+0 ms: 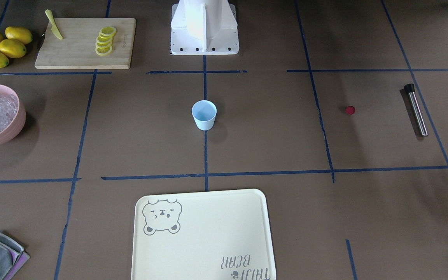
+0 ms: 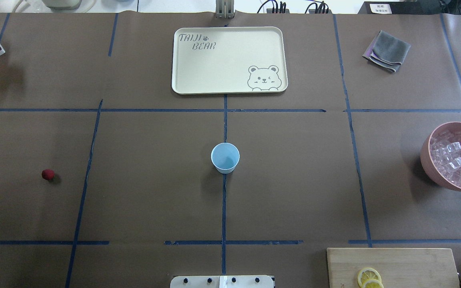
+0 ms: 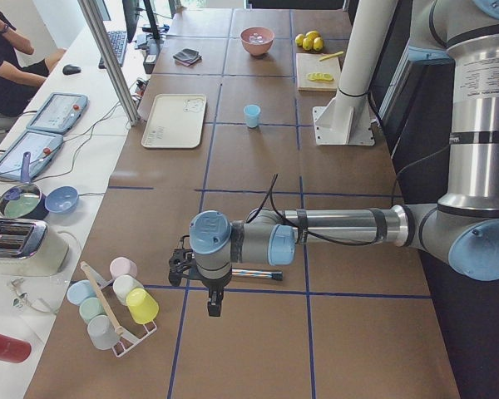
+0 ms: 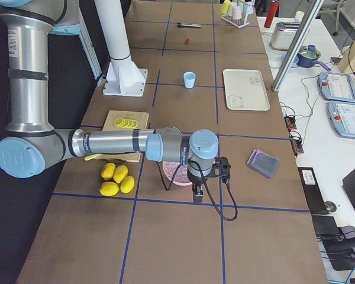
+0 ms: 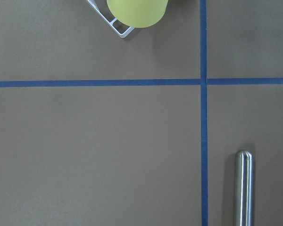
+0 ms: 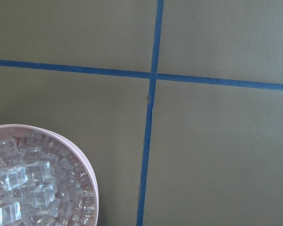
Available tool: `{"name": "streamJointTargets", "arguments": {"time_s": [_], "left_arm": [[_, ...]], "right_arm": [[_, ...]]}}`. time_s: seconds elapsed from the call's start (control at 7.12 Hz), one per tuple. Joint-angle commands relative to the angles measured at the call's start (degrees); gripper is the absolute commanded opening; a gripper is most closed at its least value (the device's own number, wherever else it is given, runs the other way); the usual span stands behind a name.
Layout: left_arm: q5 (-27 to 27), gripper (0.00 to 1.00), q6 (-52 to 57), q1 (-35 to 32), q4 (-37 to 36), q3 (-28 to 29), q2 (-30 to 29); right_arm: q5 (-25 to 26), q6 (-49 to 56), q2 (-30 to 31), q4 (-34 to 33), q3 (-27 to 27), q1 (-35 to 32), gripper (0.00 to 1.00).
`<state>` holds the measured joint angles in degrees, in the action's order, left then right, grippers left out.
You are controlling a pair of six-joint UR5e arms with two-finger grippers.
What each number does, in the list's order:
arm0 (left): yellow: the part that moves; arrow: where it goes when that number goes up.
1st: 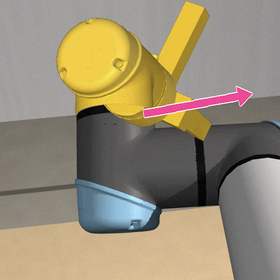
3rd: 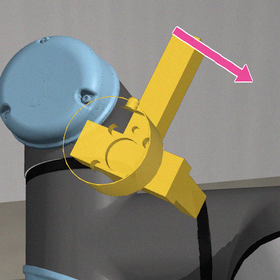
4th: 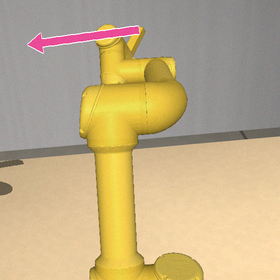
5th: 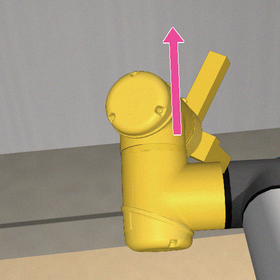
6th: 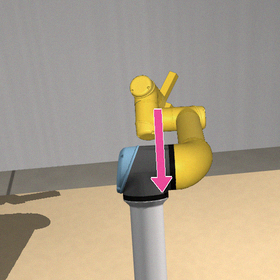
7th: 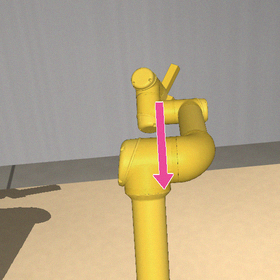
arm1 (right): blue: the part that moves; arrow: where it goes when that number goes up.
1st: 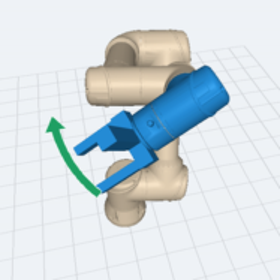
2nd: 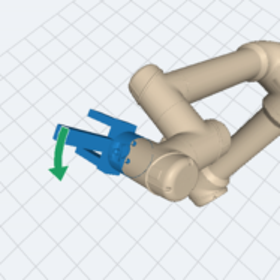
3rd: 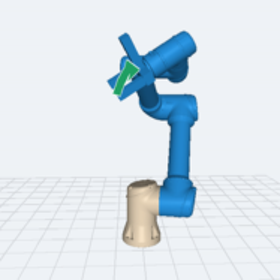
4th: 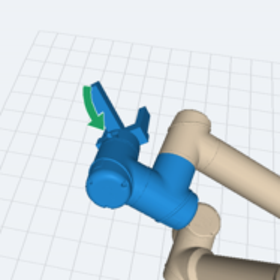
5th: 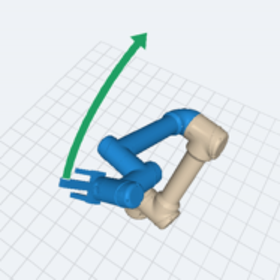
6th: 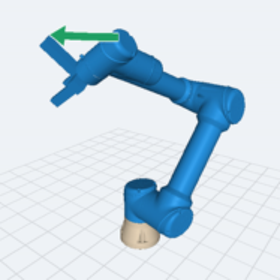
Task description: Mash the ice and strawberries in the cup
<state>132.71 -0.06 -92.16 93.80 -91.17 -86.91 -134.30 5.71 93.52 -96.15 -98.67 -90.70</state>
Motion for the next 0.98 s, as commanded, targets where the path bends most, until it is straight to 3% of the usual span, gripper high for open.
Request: {"name": "streamJointTargets", "arguments": {"time_s": [0.0, 0.28, 0.56, 0.84], "left_arm": [[0.0, 1.0, -0.5, 0.1, -0.1, 0.3, -0.1], [0.1, 1.0, -0.5, 0.1, -0.8, 0.4, -0.2], [4.5, 1.0, -0.3, 0.1, 0.1, 1.2, -0.2], [4.7, 1.0, -0.5, 0.3, 0.5, 1.3, -0.6]], "right_arm": [[0.0, 0.0, 0.0, 0.0, 0.0, 0.0, 1.0], [0.0, -0.1, 0.0, 0.0, -0.2, 0.0, 1.0], [0.0, -0.2, 0.0, 0.0, -1.0, 0.0, 1.0], [0.2, -1.0, -0.5, 0.0, -4.8, 0.0, 1.0]]}}
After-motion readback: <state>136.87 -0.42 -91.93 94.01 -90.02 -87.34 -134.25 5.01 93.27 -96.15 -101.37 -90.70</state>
